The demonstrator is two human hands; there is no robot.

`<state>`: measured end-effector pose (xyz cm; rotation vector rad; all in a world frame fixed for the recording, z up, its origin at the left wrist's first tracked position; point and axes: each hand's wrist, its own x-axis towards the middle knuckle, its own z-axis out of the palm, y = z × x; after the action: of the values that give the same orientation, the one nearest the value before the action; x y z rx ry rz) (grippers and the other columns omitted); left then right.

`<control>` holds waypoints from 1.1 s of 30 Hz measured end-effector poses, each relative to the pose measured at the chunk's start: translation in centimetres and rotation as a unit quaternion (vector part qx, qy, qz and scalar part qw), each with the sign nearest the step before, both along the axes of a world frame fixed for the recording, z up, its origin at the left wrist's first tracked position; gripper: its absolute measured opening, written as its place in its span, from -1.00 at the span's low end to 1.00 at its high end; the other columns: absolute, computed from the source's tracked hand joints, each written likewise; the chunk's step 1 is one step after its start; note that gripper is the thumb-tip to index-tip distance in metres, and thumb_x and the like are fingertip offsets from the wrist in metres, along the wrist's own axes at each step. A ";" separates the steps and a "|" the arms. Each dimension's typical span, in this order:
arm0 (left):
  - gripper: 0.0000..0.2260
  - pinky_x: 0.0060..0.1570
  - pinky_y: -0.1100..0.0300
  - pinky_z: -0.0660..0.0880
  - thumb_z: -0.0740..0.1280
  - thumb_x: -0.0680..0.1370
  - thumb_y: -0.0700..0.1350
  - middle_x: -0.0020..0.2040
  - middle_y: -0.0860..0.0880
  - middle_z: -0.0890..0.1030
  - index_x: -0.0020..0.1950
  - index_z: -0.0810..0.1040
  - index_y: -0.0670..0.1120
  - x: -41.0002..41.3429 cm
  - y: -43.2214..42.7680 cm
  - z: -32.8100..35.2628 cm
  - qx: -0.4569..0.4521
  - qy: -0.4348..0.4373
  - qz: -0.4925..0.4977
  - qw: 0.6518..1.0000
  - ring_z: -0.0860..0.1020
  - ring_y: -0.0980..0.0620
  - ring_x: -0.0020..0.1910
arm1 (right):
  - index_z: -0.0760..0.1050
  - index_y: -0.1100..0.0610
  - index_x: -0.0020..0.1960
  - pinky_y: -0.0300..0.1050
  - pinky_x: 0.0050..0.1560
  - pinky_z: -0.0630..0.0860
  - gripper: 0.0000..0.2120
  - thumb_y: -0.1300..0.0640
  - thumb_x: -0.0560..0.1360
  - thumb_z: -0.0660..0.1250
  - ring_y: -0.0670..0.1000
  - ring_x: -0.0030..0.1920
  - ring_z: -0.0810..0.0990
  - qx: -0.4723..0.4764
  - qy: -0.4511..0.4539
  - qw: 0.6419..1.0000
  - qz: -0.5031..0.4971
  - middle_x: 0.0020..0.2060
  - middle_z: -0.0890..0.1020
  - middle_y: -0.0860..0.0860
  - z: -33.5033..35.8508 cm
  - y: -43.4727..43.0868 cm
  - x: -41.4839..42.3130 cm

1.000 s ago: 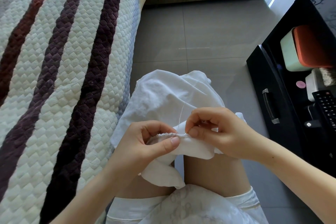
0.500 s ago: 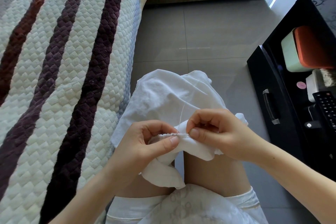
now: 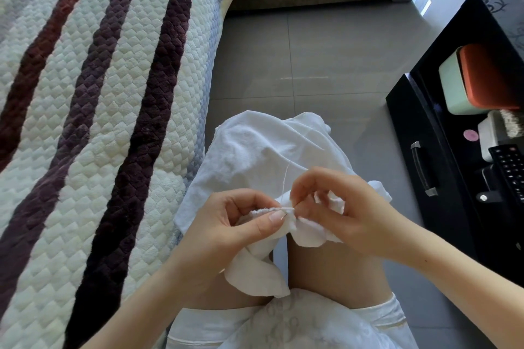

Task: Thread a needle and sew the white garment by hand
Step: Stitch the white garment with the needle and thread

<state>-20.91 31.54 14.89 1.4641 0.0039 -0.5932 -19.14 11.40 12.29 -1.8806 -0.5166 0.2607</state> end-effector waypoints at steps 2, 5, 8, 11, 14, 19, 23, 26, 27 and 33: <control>-0.83 -0.31 0.33 0.48 0.45 0.29 0.03 -0.32 -0.03 0.64 -0.25 0.68 -0.05 0.0 -0.1 0.0 -0.008 0.006 0.001 1.000 0.57 0.09 -0.31 | 0.58 0.05 -0.09 -0.30 -0.15 0.45 -0.87 0.10 0.51 0.25 -0.16 -0.19 0.54 -0.056 -0.086 0.995 -0.019 -0.22 0.60 -0.16 -0.3 -0.6 0.4; -0.83 -0.29 0.34 0.48 0.45 0.28 0.04 -0.32 -0.01 0.64 -0.26 0.68 -0.03 0.0 -0.4 0.1 -0.004 -0.001 0.015 1.000 0.58 0.12 -0.30 | 0.65 0.18 -0.09 -0.23 -0.20 0.50 -0.80 0.17 0.50 0.25 -0.12 -0.21 0.58 -0.058 -0.132 0.989 -0.028 -0.23 0.64 -0.04 -0.3 -0.7 0.3; -0.84 -0.26 0.34 0.49 0.47 0.26 0.04 -0.30 -0.01 0.66 -0.26 0.68 -0.01 0.1 -0.8 0.0 0.011 -0.017 0.043 0.999 0.60 0.12 -0.28 | 0.65 0.20 -0.07 -0.33 -0.18 0.50 -0.81 0.19 0.49 0.26 -0.14 -0.22 0.60 -0.042 -0.148 0.988 -0.030 -0.23 0.67 -0.05 0.0 0.1 -0.3; -0.93 -0.27 0.34 0.50 0.51 0.29 -0.07 -0.29 -0.02 0.68 -0.26 0.69 0.00 0.2 -1.0 0.2 0.017 -0.022 0.061 0.998 0.62 0.12 -0.28 | 0.59 0.13 -0.04 -0.40 -0.14 0.49 -0.85 0.11 0.47 0.29 -0.16 -0.19 0.62 -0.028 -0.119 0.989 -0.079 -0.23 0.68 -0.09 0.2 0.7 -1.0; -0.96 -0.31 0.32 0.50 0.49 0.29 -0.09 -0.31 -0.02 0.68 -0.29 0.69 0.01 0.3 -1.5 0.3 0.015 -0.010 0.075 0.997 0.62 0.13 -0.32 | 0.49 -0.07 -0.03 -0.43 -0.09 0.49 -0.86 0.11 0.45 0.35 -0.22 -0.12 0.63 -0.002 -0.037 0.993 -0.110 -0.21 0.68 -0.17 0.6 0.9 -1.6; -0.94 -0.30 0.27 0.53 0.54 0.31 -0.09 -0.31 -0.02 0.67 -0.29 0.69 0.01 0.7 -2.4 -0.1 0.006 0.010 0.110 0.994 0.61 0.10 -0.33 | 0.51 0.04 0.08 -0.13 -0.06 0.57 -0.83 0.22 0.53 0.25 -0.03 -0.07 0.67 0.079 0.026 0.995 -0.063 -0.15 0.70 -0.06 1.4 0.9 -2.1; -0.88 -0.28 0.25 0.55 0.45 0.23 -0.02 -0.29 -0.06 0.68 -0.28 0.70 -0.01 0.4 -2.8 -0.2 -0.014 0.023 0.116 0.993 0.62 0.07 -0.31 | 0.61 0.05 -0.11 -0.33 -0.13 0.53 -0.93 0.13 0.49 0.35 -0.15 -0.15 0.66 0.067 -0.053 0.987 -0.138 -0.18 0.68 -0.14 1.0 1.3 -2.0; -0.88 -0.33 0.25 0.54 0.46 0.25 -0.06 -0.30 -0.09 0.66 -0.28 0.69 -0.06 0.3 -2.9 -0.4 -0.021 0.048 0.136 0.989 0.60 0.05 -0.33 | 0.64 0.16 -0.15 -0.17 -0.13 0.55 -0.82 0.09 0.49 0.32 -0.10 -0.10 0.64 -0.005 -0.199 0.962 -0.184 -0.12 0.68 -0.07 0.6 1.5 -1.9; -0.91 -0.36 0.26 0.53 0.46 0.26 -0.09 -0.32 -0.08 0.65 -0.29 0.68 -0.07 0.3 -2.9 -0.5 -0.017 0.058 0.147 0.987 0.59 0.06 -0.36 | 0.63 0.18 -0.16 -0.14 -0.09 0.54 -0.83 0.12 0.50 0.32 -0.07 -0.05 0.63 -0.004 -0.220 0.956 -0.194 -0.08 0.66 -0.04 0.7 1.3 -2.0; -0.94 -0.35 0.24 0.53 0.46 0.27 -0.09 -0.32 -0.04 0.64 -0.30 0.67 -0.05 0.2 -2.6 -1.1 0.003 0.081 0.174 0.981 0.58 0.07 -0.33 | 0.46 0.18 -0.08 -0.12 0.09 0.53 -0.95 0.22 0.54 0.24 0.05 0.03 0.66 0.176 -0.102 0.963 -0.179 -0.09 0.68 0.03 2.7 0.0 -2.3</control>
<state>-20.74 28.98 13.78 1.3773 0.3818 -0.4235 -21.47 11.39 15.03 -1.6194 -0.3240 -0.2533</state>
